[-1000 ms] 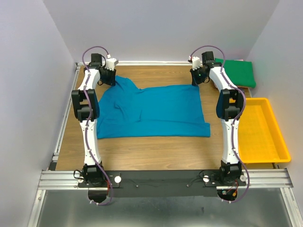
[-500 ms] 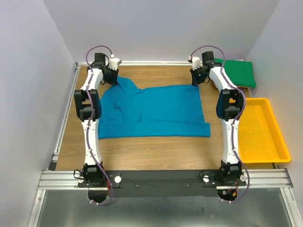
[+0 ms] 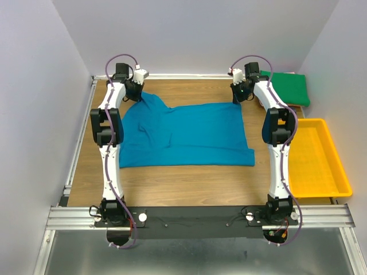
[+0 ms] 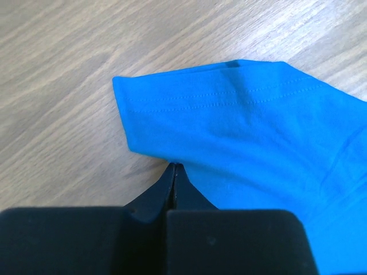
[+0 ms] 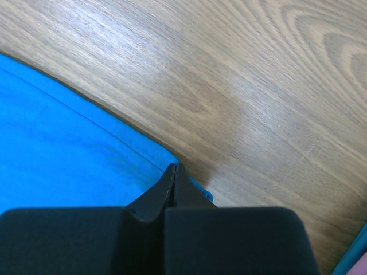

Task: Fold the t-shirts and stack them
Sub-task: Grap the side of the flattened tshirt furthest away from the robot with both arms, then fold the other side of the tshirt into a rectangle

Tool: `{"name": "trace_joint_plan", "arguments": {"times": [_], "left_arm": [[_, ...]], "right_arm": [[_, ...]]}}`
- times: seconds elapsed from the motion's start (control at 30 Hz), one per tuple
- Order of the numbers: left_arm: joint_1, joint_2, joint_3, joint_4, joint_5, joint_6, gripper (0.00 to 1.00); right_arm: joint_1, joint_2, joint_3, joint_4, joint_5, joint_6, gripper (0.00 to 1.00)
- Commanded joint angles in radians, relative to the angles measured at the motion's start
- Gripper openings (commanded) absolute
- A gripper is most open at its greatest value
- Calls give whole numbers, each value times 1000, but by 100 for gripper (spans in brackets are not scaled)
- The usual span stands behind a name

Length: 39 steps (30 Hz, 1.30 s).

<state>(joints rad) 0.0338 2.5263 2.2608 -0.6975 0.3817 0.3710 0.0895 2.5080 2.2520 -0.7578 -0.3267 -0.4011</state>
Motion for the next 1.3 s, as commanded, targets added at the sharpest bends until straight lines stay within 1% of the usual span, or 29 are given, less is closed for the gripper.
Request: {"name": "trace_joint_plan", "arguments": {"times": [0.0,0.13,0.43,0.53,0.93,1.13,1.27], "left_arm": [[21,-142,-23,9,63,42,0],[23,-222,-136,58,88,57,0],[34,-308,-228,70,126,92,0],[37,-343,-268,69,132,108,0],[83,-530,-484,43,148,212,0],[87,-607,-668,55,138,276,0],[92,-638,-743,62,135,299,0]], "right_arm": [[-14,-64,-6,-28,20,-19,0],[-16,-97,-20,-26,14,-22,1],[-16,-155,-49,-28,-5,-24,1],[-17,-190,-83,-26,-6,-33,1],[-22,-353,-308,-25,-18,-71,0],[-25,-446,-446,-25,-72,-91,0],[-23,-491,-529,-25,-81,-102,1]]}}
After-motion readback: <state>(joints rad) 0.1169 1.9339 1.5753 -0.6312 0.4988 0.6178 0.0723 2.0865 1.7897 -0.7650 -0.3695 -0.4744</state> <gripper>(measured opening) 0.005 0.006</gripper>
